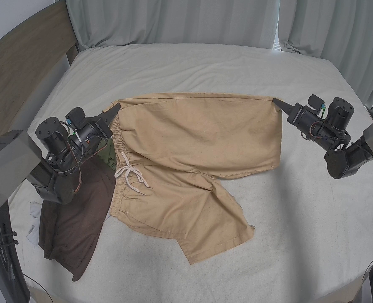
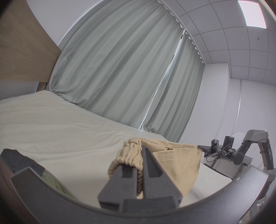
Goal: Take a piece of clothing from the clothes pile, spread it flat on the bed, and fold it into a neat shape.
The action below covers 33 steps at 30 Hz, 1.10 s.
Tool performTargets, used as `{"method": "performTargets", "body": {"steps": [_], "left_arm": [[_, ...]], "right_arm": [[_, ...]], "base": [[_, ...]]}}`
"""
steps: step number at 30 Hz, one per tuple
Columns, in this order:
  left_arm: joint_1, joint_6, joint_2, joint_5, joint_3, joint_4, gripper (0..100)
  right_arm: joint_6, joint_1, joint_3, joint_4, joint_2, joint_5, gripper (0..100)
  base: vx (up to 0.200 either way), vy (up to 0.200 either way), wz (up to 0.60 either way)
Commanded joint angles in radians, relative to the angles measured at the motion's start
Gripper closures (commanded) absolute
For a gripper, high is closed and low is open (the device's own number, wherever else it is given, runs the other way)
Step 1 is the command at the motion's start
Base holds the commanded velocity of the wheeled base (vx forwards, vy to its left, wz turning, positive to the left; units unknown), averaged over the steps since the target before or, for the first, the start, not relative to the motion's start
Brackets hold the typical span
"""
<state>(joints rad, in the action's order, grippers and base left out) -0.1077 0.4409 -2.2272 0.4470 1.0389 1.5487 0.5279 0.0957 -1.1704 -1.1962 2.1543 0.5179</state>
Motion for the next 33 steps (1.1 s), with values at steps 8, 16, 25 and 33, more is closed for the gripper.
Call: {"method": "performTargets", "body": {"steps": [8, 16, 25, 33], "left_arm": [[0.022, 0.010, -0.198, -0.027, 0.213, -0.002, 100], [0.020, 0.104, -0.239, -0.018, 0.285, 0.002, 100], [0.020, 0.130, -0.304, -0.014, 0.389, -0.009, 100], [0.019, 0.131, -0.351, -0.016, 0.471, -0.041, 100]], "right_arm": [[0.000, -0.008, -0.176, 0.075, 0.144, 0.001, 100], [0.000, -0.008, -0.261, 0.066, 0.239, 0.001, 100], [0.003, -0.008, -0.374, 0.076, 0.322, 0.001, 100], [0.003, -0.007, -0.423, 0.070, 0.361, 0.001, 100]], "base": [[0.000, 0.000, 0.00], [0.000, 0.000, 0.00], [0.000, 0.000, 0.00], [0.000, 0.000, 0.00]]}}
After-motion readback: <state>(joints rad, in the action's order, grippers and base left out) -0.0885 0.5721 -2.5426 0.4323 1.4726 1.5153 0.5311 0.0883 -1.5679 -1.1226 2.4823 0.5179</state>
